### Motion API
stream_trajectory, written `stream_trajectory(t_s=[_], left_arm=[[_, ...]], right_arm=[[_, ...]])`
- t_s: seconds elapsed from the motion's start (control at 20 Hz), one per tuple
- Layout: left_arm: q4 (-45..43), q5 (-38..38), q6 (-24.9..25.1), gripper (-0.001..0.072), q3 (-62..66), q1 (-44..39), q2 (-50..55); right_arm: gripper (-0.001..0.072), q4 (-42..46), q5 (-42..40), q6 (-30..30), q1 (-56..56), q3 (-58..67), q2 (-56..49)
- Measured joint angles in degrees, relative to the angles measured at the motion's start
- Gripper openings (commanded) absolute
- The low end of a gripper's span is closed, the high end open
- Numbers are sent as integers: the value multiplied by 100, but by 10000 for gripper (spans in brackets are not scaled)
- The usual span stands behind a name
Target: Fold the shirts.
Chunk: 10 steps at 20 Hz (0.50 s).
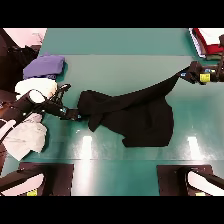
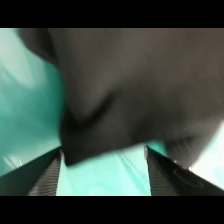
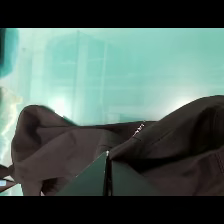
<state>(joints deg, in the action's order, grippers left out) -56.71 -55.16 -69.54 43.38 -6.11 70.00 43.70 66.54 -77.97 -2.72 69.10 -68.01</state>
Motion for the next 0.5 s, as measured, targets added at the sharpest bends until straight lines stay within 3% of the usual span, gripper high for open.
stream_trajectory(t_s=[0.3,0.35,0.4,0.45,0.5], left_arm=[[-114,555,-190,597,-153,-122,-24],[-133,603,-212,562,-162,-131,-24],[-168,660,-229,346,-170,-136,-24],[-254,706,-240,285,-179,-136,-15],[-260,741,-258,282,-179,-129,-17]], right_arm=[[13,0,-127,4,0,-223,267],[13,0,-136,7,0,-234,280],[13,-2,-142,4,0,-245,293],[13,-2,-146,4,0,-249,299],[12,-2,-146,4,0,-256,306]])
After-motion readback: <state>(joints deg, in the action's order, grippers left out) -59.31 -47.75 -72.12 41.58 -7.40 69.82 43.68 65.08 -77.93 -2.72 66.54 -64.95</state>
